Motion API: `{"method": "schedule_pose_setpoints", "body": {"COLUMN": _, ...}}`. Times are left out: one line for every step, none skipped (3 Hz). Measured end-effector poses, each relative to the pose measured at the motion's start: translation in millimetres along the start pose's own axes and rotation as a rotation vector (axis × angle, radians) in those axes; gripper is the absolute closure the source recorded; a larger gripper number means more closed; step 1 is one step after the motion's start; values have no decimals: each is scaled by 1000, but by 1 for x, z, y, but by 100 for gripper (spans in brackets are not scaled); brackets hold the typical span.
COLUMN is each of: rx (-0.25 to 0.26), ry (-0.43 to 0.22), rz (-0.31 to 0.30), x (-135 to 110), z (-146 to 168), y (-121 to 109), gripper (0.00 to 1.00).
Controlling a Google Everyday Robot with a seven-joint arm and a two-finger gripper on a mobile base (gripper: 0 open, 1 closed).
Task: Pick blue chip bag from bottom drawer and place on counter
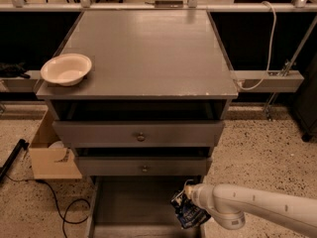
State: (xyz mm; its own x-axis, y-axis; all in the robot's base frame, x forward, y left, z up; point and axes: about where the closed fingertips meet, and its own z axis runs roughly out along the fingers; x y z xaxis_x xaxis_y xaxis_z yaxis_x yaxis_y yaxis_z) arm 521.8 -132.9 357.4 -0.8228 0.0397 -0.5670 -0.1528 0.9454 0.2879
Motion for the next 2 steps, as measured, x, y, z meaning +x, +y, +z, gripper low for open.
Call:
{"method": "schedule_pose_setpoints", "body": {"rx": 52, "ry": -106, "rz": 1, "x": -29, "z": -59, "y": -19, "gripper": 100}}
{"method": "schedule_pose_setpoints", "body": {"rx": 49, "ry": -121, "rz": 3, "x": -36, "z": -64, "y": -22, "gripper": 100}}
